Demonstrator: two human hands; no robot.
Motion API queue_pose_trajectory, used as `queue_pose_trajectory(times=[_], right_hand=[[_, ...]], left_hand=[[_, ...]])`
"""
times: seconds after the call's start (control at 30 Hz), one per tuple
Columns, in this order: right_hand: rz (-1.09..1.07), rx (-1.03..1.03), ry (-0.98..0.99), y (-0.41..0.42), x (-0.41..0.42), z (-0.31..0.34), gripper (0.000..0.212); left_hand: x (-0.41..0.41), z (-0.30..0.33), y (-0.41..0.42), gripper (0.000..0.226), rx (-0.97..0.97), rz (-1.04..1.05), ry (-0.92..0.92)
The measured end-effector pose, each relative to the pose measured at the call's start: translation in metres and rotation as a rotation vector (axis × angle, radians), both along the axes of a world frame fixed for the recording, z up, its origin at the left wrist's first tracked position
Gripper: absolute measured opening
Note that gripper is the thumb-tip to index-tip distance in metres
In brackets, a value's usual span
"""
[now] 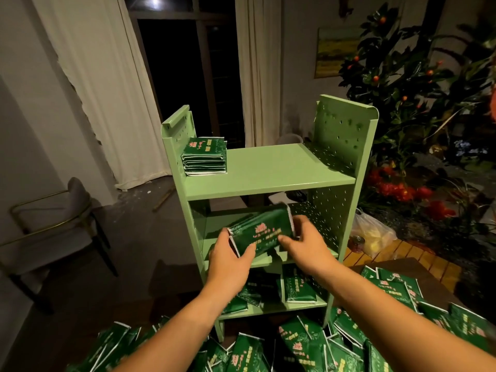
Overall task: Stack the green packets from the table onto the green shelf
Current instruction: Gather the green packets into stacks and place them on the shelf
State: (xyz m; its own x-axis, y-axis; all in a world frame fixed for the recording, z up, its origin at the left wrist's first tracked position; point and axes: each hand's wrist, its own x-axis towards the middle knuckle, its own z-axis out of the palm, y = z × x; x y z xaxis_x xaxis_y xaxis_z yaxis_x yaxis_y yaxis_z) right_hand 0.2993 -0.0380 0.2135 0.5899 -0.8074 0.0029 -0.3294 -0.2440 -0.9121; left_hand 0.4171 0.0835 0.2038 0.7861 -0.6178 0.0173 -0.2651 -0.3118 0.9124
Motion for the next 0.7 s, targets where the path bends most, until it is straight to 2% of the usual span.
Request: queue_pose_trajectory(times=[0.07, 0.13, 0.17, 0.23, 0.33, 0.4, 0.43, 0.5, 0.57, 0.63, 0.7], right_hand=[[-0.064, 0.280, -0.153, 0.007, 0.006, 0.007, 0.054], [0.010, 0.436, -0.148, 0.020, 0.013, 0.007, 0.055], [0.044, 0.472, -0.127, 0.029, 0.018, 0.006, 0.047], [0.025, 0.475, -0.122, 0.039, 0.026, 0.008, 0.018], [-0.046, 0.383, -0.128, 0.033, 0.035, 0.013, 0.012], [-0.072, 0.286, -0.044, 0.029, 0.039, 0.018, 0.020], [-0.059, 0.239, 0.022, 0.028, 0.042, 0.020, 0.025], [0.000, 0.187, 0.131, 0.029, 0.052, 0.021, 0.033], [0.016, 0.167, 0.201, 0.035, 0.068, 0.022, 0.050], [-0.004, 0.123, 0.254, 0.042, 0.086, 0.019, 0.060], [-0.024, 0.100, 0.285, 0.044, 0.100, 0.016, 0.057]], left_hand=[[-0.009, 0.000, -0.001, 0.039, -0.169, 0.059, 0.192], [-0.019, 0.000, 0.000, 0.025, -0.293, 0.086, 0.344], [-0.022, 0.000, 0.001, 0.022, -0.318, 0.099, 0.383], [-0.023, -0.002, 0.002, 0.017, -0.339, 0.103, 0.428], [-0.023, -0.006, 0.013, 0.012, -0.220, 0.029, 0.387], [-0.021, -0.009, 0.027, 0.018, -0.057, -0.101, 0.215], [-0.021, -0.009, 0.036, 0.016, 0.042, -0.180, 0.064], [-0.020, -0.008, 0.051, 0.012, 0.272, -0.313, -0.411], [-0.017, -0.007, 0.062, 0.022, 0.416, -0.396, -0.864], [-0.013, -0.009, 0.068, 0.031, 0.475, -0.407, -1.018], [-0.010, -0.012, 0.069, 0.036, 0.516, -0.407, -1.050]])
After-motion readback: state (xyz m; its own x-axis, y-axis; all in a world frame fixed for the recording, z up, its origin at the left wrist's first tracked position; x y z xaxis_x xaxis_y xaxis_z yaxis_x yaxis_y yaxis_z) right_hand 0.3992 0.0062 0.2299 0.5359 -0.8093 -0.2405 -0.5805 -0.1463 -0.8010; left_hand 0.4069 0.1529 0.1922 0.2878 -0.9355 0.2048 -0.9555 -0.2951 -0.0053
